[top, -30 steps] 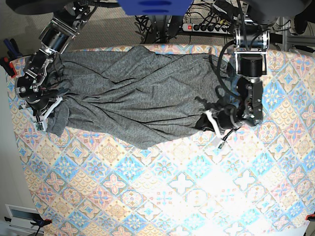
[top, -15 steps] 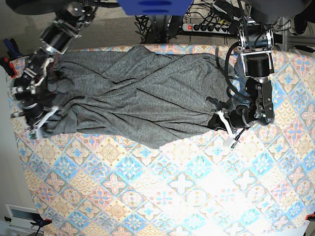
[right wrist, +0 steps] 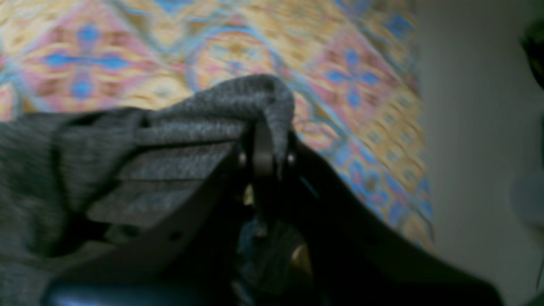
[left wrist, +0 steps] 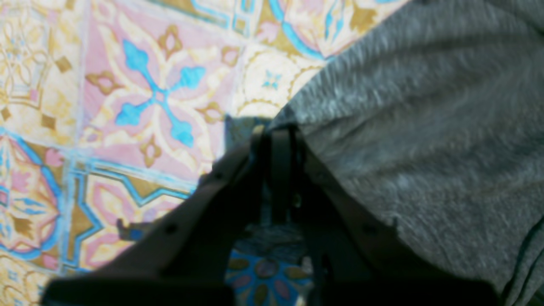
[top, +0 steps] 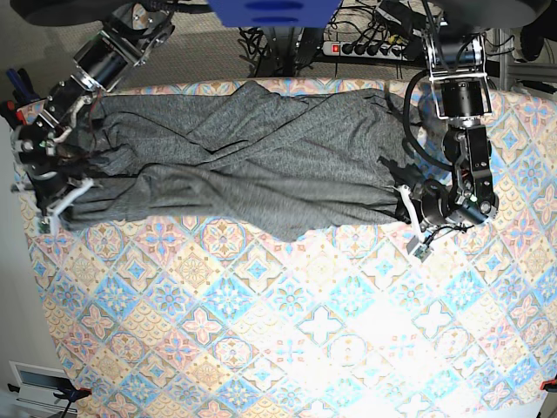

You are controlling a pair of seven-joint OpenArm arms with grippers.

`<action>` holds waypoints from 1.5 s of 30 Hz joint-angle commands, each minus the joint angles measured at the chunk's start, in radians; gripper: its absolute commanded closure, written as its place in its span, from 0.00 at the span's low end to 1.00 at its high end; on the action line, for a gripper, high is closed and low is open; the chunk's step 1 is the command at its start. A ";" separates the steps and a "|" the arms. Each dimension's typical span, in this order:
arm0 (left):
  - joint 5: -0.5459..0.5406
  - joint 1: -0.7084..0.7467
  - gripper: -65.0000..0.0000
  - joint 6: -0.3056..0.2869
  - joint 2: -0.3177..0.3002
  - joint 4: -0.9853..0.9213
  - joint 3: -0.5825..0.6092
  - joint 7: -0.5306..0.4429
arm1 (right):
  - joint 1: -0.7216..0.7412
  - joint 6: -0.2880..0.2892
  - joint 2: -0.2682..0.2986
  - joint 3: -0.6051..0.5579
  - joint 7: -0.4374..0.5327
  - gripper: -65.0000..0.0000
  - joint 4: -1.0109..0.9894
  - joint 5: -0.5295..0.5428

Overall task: Layout the t-shirt on the table in an organized manner, then fold the t-shirt properly
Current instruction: 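Drag the shirt edges with both grippers toward the robot base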

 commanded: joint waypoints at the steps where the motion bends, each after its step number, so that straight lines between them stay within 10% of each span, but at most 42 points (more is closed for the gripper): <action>1: 0.002 -0.012 0.97 0.002 -0.012 0.014 -0.004 -0.007 | 0.016 -0.006 0.020 0.018 0.021 1.00 0.018 0.008; 33: 0.165 0.172 0.91 0.002 0.033 0.292 -0.006 -0.004 | 0.018 -0.006 0.006 0.222 0.016 0.99 -0.074 0.006; 45: 0.163 0.152 0.58 0.002 0.039 0.321 0.000 -0.007 | 0.007 -0.006 0.006 0.220 0.007 0.47 0.012 0.006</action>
